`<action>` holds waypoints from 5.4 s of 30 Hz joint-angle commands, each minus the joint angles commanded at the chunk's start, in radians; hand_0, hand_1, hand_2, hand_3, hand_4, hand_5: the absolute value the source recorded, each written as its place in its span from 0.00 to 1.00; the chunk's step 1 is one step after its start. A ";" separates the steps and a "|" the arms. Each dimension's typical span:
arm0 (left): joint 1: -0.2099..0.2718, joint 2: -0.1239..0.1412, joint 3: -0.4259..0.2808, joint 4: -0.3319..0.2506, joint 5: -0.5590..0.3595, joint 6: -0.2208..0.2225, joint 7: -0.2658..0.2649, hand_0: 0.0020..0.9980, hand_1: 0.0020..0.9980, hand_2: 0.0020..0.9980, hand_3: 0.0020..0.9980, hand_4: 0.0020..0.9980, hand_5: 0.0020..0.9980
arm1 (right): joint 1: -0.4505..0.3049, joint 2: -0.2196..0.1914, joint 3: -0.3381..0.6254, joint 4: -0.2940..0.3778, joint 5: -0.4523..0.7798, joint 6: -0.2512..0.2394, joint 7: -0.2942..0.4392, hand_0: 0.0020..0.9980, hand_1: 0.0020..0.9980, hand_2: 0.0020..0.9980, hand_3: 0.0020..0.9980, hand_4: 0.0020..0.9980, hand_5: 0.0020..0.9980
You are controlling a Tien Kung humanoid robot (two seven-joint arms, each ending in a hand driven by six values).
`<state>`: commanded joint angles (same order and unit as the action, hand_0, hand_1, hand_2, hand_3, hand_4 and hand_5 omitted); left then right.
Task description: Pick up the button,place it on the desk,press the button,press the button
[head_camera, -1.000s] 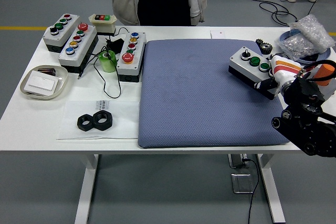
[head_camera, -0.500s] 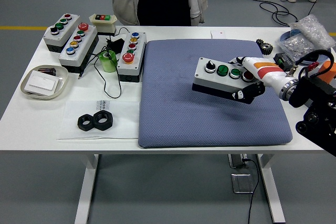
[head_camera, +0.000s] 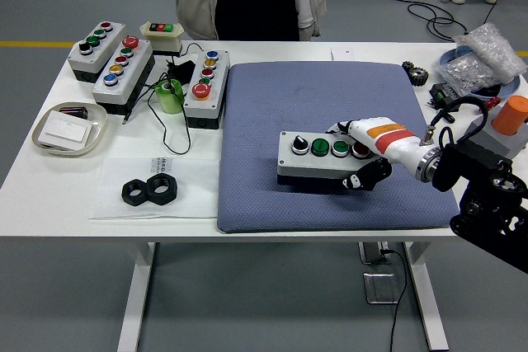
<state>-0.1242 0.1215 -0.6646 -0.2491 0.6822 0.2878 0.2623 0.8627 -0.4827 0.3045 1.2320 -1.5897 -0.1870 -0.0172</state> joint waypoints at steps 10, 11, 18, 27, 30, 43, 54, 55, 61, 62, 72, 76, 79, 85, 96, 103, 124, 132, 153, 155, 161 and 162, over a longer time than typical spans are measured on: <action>-0.001 0.001 0.004 0.000 -0.004 0.000 -0.001 0.68 0.65 0.74 0.78 0.69 1.00 | 0.005 0.009 -0.005 -0.027 -0.087 0.057 0.006 0.57 0.51 0.57 0.81 0.84 0.04; -0.001 0.001 0.004 0.000 -0.004 0.000 -0.001 0.68 0.65 0.74 0.78 0.69 1.00 | 0.005 0.009 -0.005 -0.027 -0.090 0.057 0.006 0.57 0.51 0.57 0.81 0.84 0.04; -0.001 0.000 0.005 -0.001 -0.006 0.000 0.000 0.68 0.65 0.74 0.78 0.68 1.00 | 0.005 0.008 0.022 -0.027 -0.107 0.090 0.004 0.70 0.65 0.74 1.00 0.94 0.08; -0.004 0.000 0.010 -0.001 -0.014 0.000 -0.001 0.68 0.65 0.74 0.78 0.68 1.00 | 0.003 0.002 0.048 -0.018 -0.117 0.148 0.003 0.94 0.83 0.99 1.00 0.98 0.08; -0.005 0.000 0.011 -0.001 -0.017 0.001 -0.002 0.68 0.65 0.74 0.78 0.68 1.00 | -0.002 -0.007 0.068 0.001 -0.119 0.154 0.003 0.94 0.83 0.99 1.00 0.98 0.08; -0.004 0.001 0.013 0.000 -0.019 0.000 -0.004 0.68 0.65 0.74 0.78 0.68 1.00 | -0.104 -0.123 0.290 0.250 -0.127 0.082 -0.063 1.00 0.90 1.00 1.00 1.00 0.11; -0.001 0.002 0.005 0.001 -0.011 -0.002 -0.003 0.68 0.65 0.74 0.79 0.68 1.00 | -0.178 -0.192 0.312 0.335 -0.076 -0.147 -0.139 0.27 0.06 0.23 0.69 0.62 0.15; 0.000 0.002 0.005 0.001 -0.010 -0.002 -0.003 0.68 0.65 0.74 0.79 0.68 1.00 | -0.184 -0.194 0.306 0.335 -0.076 -0.148 -0.149 0.27 0.06 0.23 0.69 0.62 0.15; 0.003 0.001 -0.002 0.002 -0.001 -0.002 -0.001 0.68 0.65 0.74 0.78 0.68 1.00 | -0.200 -0.194 0.268 0.335 -0.082 -0.106 -0.196 0.13 0.00 0.11 0.60 0.45 0.00; 0.003 0.000 -0.004 0.002 0.002 -0.003 0.000 0.68 0.65 0.74 0.78 0.68 1.00 | -0.201 -0.193 0.264 0.334 -0.085 -0.094 -0.200 0.07 0.00 0.07 0.62 0.37 0.00; 0.006 0.000 -0.010 0.001 0.012 -0.004 0.003 0.68 0.65 0.74 0.78 0.68 1.00 | -0.205 -0.186 0.218 0.309 -0.089 -0.022 -0.226 0.05 0.00 0.06 0.64 0.36 0.00; 0.008 0.000 -0.012 0.001 0.014 -0.004 0.004 0.68 0.65 0.74 0.78 0.68 1.00 | -0.206 -0.182 0.213 0.302 -0.086 -0.022 -0.226 0.06 0.00 0.06 0.65 0.38 0.00; 0.009 0.000 -0.012 0.001 0.015 -0.004 0.004 0.68 0.65 0.74 0.78 0.68 1.00 | -0.206 -0.179 0.209 0.295 -0.081 -0.019 -0.225 0.06 0.00 0.06 0.65 0.38 0.00; 0.007 0.001 -0.008 0.001 0.010 -0.004 0.002 0.68 0.65 0.74 0.78 0.68 1.00 | -0.208 -0.178 0.197 0.287 -0.077 -0.013 -0.226 0.06 0.00 0.06 0.66 0.38 0.00; 0.001 0.002 -0.002 0.001 0.000 -0.003 -0.001 0.68 0.65 0.74 0.78 0.67 1.00 | -0.199 -0.173 0.156 0.277 -0.074 -0.002 -0.233 0.06 0.00 0.06 0.66 0.38 0.00; 0.000 0.002 -0.001 0.001 -0.002 -0.003 -0.001 0.68 0.65 0.74 0.78 0.68 1.00 | -0.196 -0.173 0.157 0.283 -0.077 -0.002 -0.237 0.06 0.00 0.06 0.66 0.38 0.00; -0.004 0.002 0.003 0.001 -0.009 -0.002 -0.003 0.68 0.65 0.74 0.78 0.68 1.00 | -0.190 -0.131 0.159 0.316 -0.109 -0.046 -0.237 0.06 0.00 0.06 0.66 0.38 0.00; -0.004 0.003 0.002 0.001 -0.006 -0.003 -0.002 0.68 0.65 0.74 0.78 0.68 1.00 | -0.183 -0.117 0.140 0.294 -0.107 -0.039 -0.241 0.06 0.00 0.06 0.66 0.38 0.00; 0.007 0.000 -0.014 0.001 0.017 -0.004 0.005 0.68 0.65 0.74 0.78 0.68 1.00 | -0.202 -0.133 0.213 0.334 -0.112 -0.061 -0.235 0.12 0.00 0.09 0.70 0.54 0.00; 0.007 0.001 -0.014 0.001 0.018 -0.005 0.005 0.68 0.65 0.74 0.78 0.68 1.00 | -0.213 -0.141 0.255 0.349 -0.086 -0.086 -0.213 0.12 0.00 0.09 0.70 0.54 0.00; 0.009 0.000 -0.017 0.001 0.022 -0.005 0.006 0.68 0.65 0.74 0.78 0.68 1.00 | -0.259 -0.146 0.422 0.347 0.110 -0.119 -0.130 0.43 0.33 0.44 1.00 0.63 0.14; 0.009 0.000 -0.017 0.001 0.022 -0.005 0.005 0.68 0.65 0.74 0.78 0.68 1.00 | -0.264 -0.146 0.451 0.343 0.149 -0.122 -0.110 0.43 0.33 0.44 1.00 0.63 0.14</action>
<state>-0.1151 0.1218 -0.6812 -0.2482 0.7044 0.2828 0.2678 0.5990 -0.6290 0.7558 1.5748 -1.4403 -0.3093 -0.1274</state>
